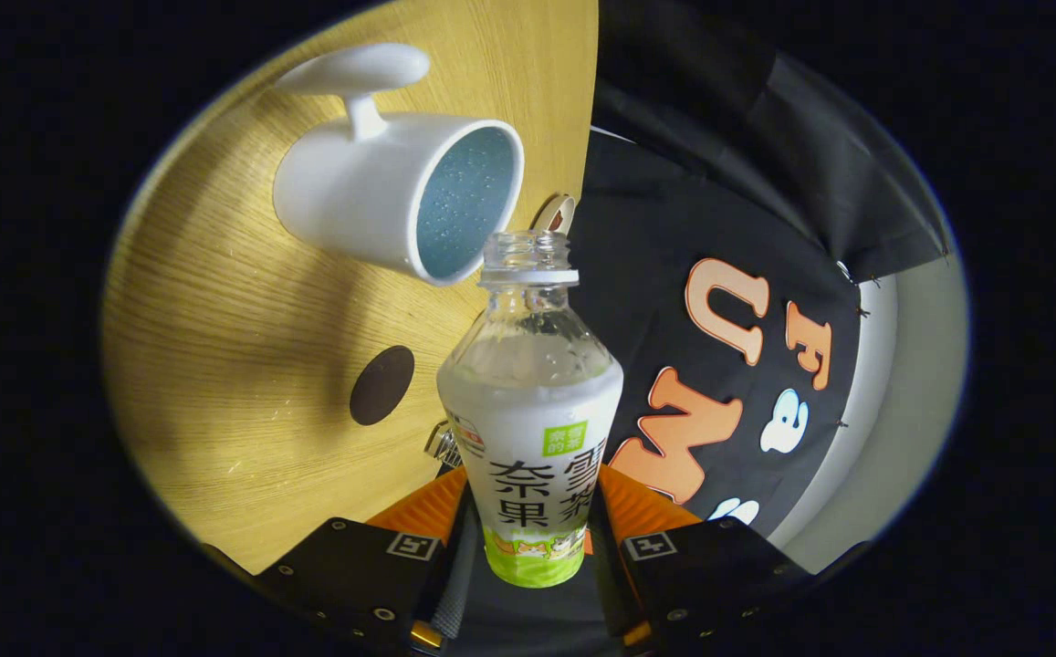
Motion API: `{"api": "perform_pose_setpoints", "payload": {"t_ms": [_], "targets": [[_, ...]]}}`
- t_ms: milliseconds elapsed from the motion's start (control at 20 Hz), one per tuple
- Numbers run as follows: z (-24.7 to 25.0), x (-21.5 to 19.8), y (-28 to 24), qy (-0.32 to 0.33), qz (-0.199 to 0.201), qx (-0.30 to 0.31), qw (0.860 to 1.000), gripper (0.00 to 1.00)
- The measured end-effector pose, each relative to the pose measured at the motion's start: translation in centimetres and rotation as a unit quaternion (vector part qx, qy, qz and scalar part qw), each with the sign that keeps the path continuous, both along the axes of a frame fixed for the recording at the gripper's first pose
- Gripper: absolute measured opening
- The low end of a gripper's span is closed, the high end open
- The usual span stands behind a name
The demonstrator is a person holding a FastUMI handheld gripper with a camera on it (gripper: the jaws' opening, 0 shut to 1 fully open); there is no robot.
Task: Take the bottle from table, then pour the juice into the cup, finally place the bottle on the coaster
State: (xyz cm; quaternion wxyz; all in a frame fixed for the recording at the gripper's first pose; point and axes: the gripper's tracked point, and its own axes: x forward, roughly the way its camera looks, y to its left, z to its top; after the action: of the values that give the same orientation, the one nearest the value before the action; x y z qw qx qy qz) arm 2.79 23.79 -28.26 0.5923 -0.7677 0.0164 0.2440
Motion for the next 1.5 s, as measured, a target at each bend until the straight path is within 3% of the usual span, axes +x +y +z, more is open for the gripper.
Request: {"api": "perform_pose_setpoints", "payload": {"t_ms": [150, 300, 400, 500, 700, 1150, 1400, 1500], "targets": [[-2.0, -0.3, -0.4, 0.073, -0.058, 0.101, 0.990, 0.59], [-0.4, 1.6, -0.8, 0.058, -0.087, 0.188, 0.977, 0.59], [-0.6, 3.2, -1.8, 0.060, -0.122, 0.252, 0.958, 0.59], [-0.8, 4.4, -2.7, 0.075, -0.163, 0.326, 0.928, 0.59], [-2.3, 6.1, -2.8, 0.136, -0.237, 0.451, 0.850, 0.59], [-4.4, 8.3, -0.6, 0.206, -0.257, 0.586, 0.740, 0.59], [-6.0, 9.1, 0.7, 0.264, -0.289, 0.651, 0.650, 0.59], [-6.7, 9.8, 0.4, 0.263, -0.301, 0.657, 0.639, 0.59]]}}
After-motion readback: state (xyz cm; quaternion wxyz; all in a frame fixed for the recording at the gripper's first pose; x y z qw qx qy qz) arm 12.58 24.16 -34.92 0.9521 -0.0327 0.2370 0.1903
